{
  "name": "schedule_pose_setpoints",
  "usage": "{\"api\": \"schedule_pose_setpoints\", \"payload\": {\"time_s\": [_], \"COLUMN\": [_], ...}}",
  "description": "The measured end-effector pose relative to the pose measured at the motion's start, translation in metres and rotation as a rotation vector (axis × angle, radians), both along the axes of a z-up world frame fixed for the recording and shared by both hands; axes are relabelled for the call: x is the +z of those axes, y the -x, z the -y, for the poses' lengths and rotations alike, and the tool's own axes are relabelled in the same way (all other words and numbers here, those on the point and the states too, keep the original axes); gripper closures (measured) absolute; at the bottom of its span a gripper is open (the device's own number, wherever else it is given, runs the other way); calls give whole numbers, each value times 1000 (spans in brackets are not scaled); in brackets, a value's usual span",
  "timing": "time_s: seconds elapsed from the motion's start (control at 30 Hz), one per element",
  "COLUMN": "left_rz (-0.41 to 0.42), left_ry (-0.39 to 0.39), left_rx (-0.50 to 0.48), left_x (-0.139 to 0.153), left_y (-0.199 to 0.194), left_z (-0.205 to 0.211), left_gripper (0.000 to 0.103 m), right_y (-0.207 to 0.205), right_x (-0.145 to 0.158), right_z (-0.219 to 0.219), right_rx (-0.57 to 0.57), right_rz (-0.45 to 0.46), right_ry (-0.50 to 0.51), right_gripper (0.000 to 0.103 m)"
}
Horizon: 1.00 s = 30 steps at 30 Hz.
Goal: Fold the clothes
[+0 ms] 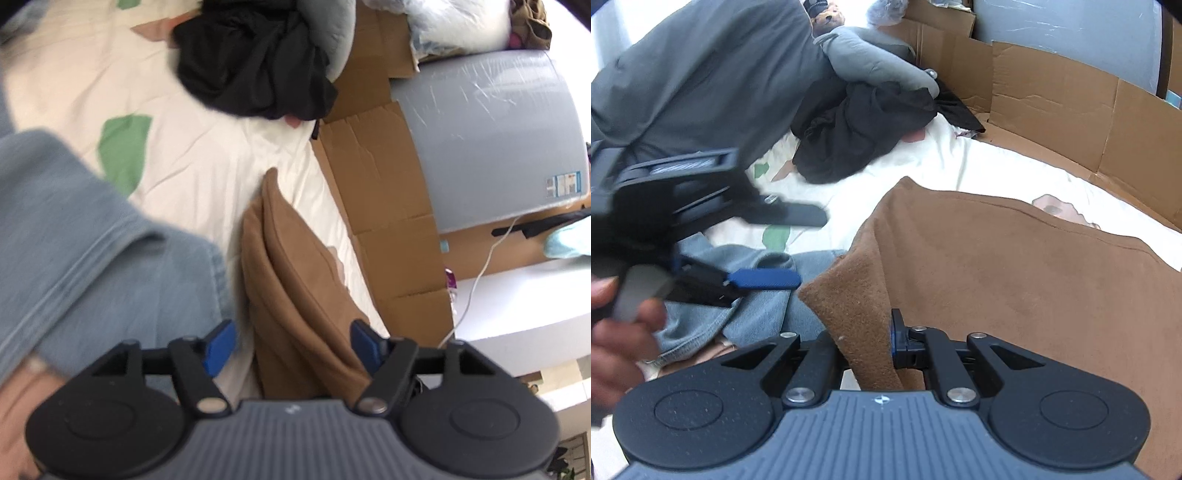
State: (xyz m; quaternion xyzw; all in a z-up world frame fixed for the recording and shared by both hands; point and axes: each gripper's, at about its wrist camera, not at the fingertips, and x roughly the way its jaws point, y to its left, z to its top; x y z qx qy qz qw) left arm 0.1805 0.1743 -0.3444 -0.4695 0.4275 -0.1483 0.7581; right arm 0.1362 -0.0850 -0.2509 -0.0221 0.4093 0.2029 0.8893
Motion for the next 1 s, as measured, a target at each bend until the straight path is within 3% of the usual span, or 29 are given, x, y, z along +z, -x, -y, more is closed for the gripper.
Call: {"api": "schedule_pose_setpoints", "payload": {"time_s": [0.47,0.57,0.73,0.8,0.9,0.97,1.0], "left_rz": [-54,-21,-46,-81,-130,-145,-139], "left_ry": [4,-44,-70,-73,-73,-88,-102], "left_rx": [-76,-95,-124,-136,-169,-198,-205], "left_x": [-34,-29,-31,-37,-46,-47,-45], "left_y": [-85,-99,-122,-131,-142,-146,-147], "left_z": [12,19,26,27,30,33,34], "left_gripper": [21,22,22,29,49,77,84], "right_y": [4,5,5,6,8,10,11], "right_x": [4,5,7,8,10,11,12], "right_z": [7,7,9,10,13,16,17], "right_rx": [-25,-26,-43,-49,-59,-69,-75], "right_rz": [-6,-2,0,1,4,6,5], "right_ry": [-26,-28,-43,-51,-65,-76,-82], "right_gripper": [98,98,98,98,98,98,98]}}
